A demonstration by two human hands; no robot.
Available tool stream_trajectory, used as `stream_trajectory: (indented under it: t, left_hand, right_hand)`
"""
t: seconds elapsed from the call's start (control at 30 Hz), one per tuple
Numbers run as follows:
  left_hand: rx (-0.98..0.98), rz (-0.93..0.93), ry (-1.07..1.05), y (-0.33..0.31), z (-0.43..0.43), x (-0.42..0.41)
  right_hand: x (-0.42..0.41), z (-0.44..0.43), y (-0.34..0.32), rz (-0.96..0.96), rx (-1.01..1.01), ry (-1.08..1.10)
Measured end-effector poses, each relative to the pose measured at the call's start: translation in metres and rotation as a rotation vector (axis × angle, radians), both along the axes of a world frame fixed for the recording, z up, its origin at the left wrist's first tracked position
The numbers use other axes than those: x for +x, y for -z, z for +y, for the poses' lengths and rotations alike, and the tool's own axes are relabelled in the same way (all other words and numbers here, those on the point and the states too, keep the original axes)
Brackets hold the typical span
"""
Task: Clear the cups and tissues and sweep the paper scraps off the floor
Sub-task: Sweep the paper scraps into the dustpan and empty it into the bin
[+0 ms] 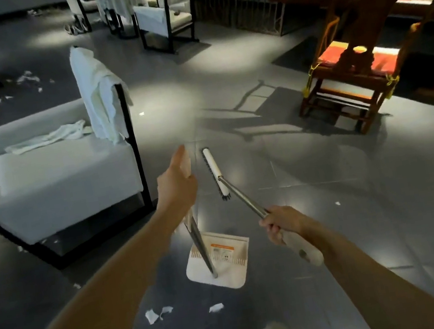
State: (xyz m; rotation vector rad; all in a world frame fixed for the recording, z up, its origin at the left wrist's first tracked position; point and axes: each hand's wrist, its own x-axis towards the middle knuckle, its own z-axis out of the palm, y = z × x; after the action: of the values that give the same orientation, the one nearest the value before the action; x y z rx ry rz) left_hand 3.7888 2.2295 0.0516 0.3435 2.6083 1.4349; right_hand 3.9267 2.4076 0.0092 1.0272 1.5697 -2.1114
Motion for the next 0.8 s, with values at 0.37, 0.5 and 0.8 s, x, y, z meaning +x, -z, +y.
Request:
stream_trajectory:
  t: [0.37,0.5,0.8]
  left_hand:
    - [-0.033,0.073,-0.070,0.008,0.166,-0.378]
    - [0.014,0.096,-0.146,-0.011,0.194,-0.502]
    - [0.063,0.123,-0.268,-0.009,0.254,-0.820]
  right_hand:
    - [-0.398,0.177,0.026,0.001,0.093,-0.160]
    - [-0.551,0.217,0.004,0.014,0.144,-0.269]
    - [-0.883,0.263,0.004,-0.028,0.074,-0.310]
